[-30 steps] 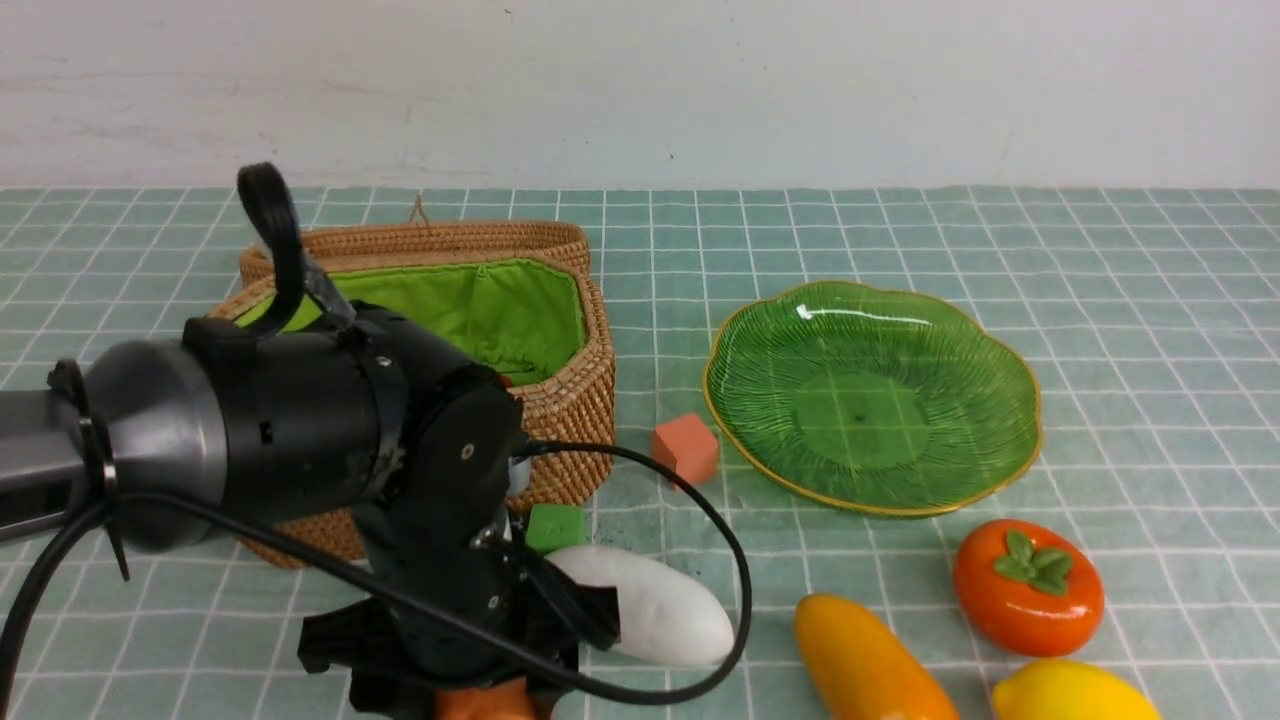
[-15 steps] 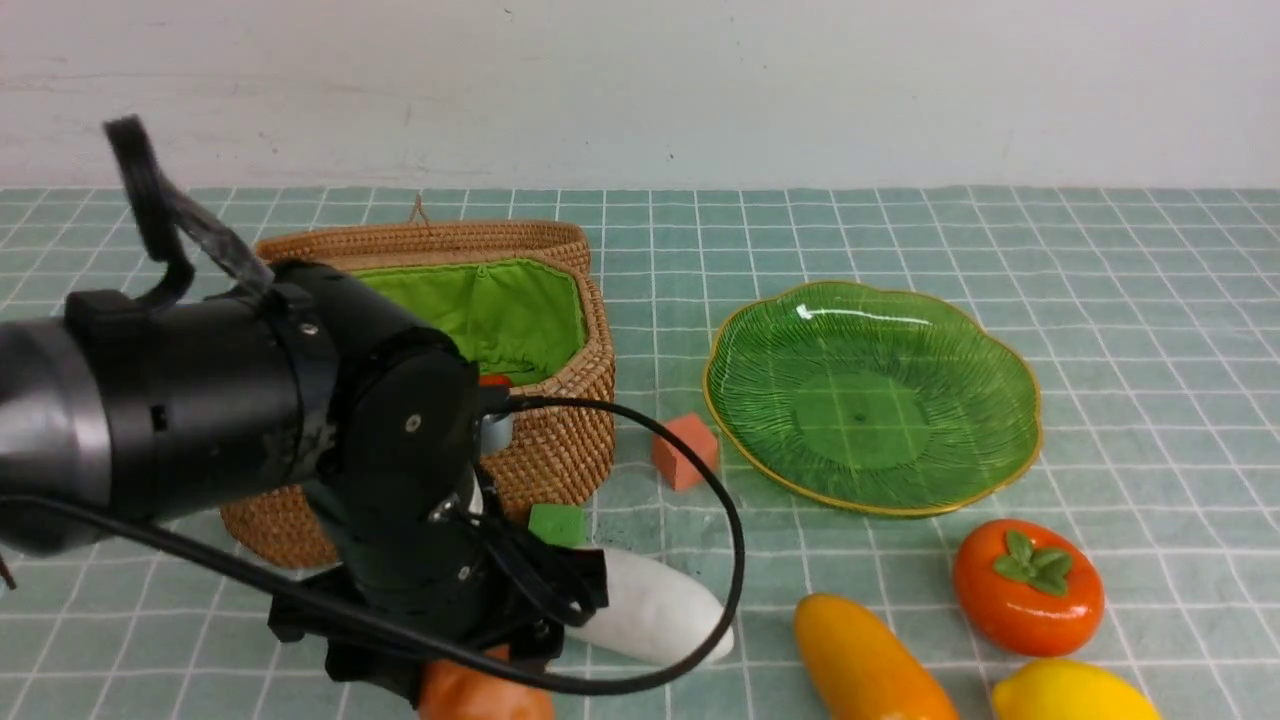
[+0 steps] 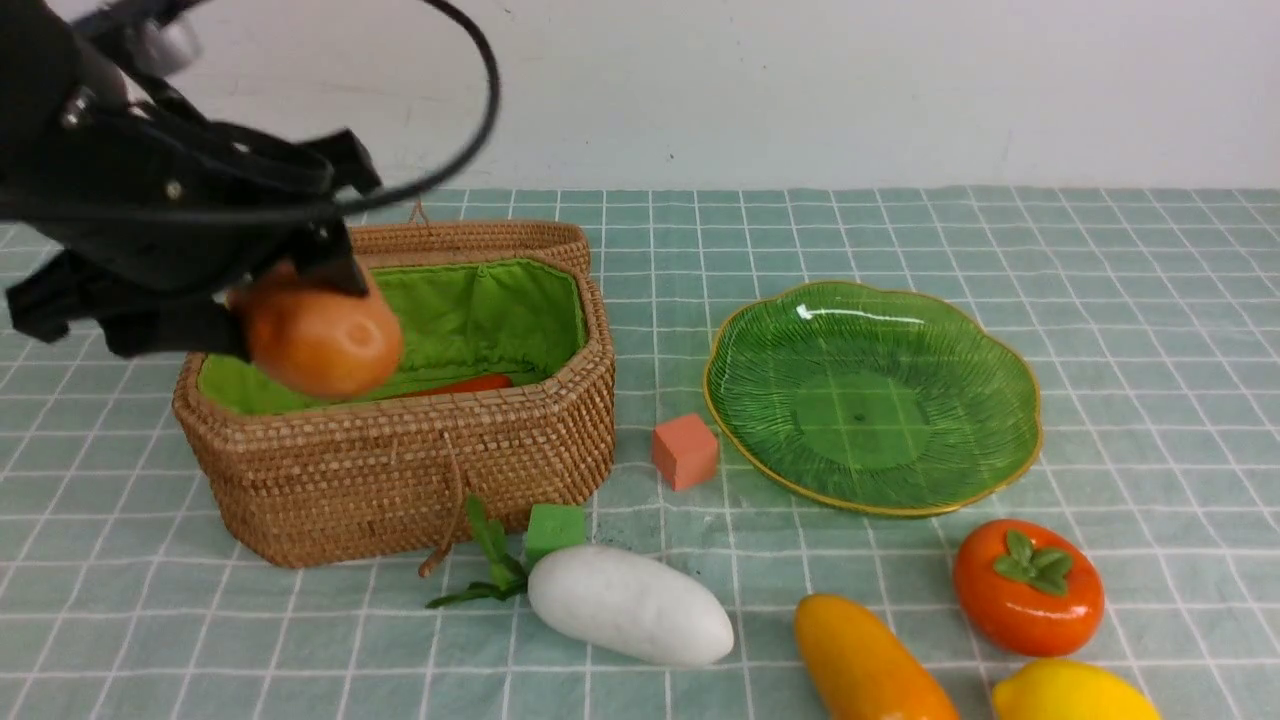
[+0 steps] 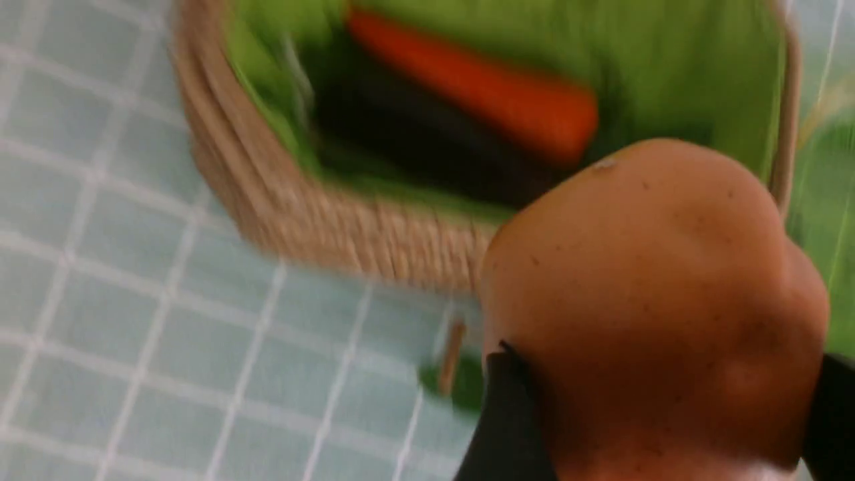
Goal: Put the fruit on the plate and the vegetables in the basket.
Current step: Grab a potato with your left arm and place it in the basket on the left
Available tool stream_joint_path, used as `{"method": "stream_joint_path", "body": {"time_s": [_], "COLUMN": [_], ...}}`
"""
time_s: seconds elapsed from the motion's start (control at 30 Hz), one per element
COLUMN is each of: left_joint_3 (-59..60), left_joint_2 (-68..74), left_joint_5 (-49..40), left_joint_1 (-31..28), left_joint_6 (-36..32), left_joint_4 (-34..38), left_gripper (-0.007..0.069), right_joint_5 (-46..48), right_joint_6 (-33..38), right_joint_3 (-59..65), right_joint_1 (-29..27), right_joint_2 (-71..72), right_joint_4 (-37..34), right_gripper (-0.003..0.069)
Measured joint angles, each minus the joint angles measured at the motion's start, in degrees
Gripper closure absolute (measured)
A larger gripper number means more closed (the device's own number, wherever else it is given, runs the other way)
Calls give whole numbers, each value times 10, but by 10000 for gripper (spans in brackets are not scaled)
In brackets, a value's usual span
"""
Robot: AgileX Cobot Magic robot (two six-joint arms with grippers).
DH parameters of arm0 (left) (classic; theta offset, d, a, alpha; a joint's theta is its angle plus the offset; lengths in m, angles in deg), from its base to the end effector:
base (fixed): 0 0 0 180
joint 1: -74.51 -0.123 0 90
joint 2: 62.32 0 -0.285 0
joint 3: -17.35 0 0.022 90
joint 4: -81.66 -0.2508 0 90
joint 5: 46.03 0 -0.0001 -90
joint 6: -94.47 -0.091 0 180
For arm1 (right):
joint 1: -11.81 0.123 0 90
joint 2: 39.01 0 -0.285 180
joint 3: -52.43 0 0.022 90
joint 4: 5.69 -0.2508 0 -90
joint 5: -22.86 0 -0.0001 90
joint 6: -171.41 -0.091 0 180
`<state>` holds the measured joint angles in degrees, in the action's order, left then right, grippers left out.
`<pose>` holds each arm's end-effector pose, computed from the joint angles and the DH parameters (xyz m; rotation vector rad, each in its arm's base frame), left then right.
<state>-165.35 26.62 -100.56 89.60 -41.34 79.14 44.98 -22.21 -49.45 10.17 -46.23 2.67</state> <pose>0.2915 -0.0752 0.3759 -0.6119 2.4211 -0.3914 0.0520 -0.0065 0.1741 0.1602 1.8645 -0.0004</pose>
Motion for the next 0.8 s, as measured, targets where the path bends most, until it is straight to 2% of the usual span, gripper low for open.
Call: {"method": "stream_joint_path", "body": {"time_s": [0.13,0.37,0.47,0.5,0.6,0.63,0.8], "left_joint_3": [-35,-76,-85,-91,-102,-112,-145], "left_joint_2": [66,147,153,152,151,151,151], "left_joint_5": [15,19,27,27,22,7,-54], "left_joint_1": [-29,-30,-30,-30,-30,-30,-30], "left_joint_6": [22,34,31,20,-5,-35,-131], "left_joint_4": [-3,-2,-3,-8,-11,-13,-11], "left_gripper": [116,116,84,46,4,-13,5], "right_joint_5": [0,0,0,0,0,0,0], "right_joint_6": [0,0,0,0,0,0,0], "right_joint_3": [0,0,0,0,0,0,0], "right_joint_1": [0,0,0,0,0,0,0], "right_joint_2": [0,0,0,0,0,0,0], "right_joint_4": [0,0,0,0,0,0,0], "right_gripper": [419,419,419,419,419,419,419]}}
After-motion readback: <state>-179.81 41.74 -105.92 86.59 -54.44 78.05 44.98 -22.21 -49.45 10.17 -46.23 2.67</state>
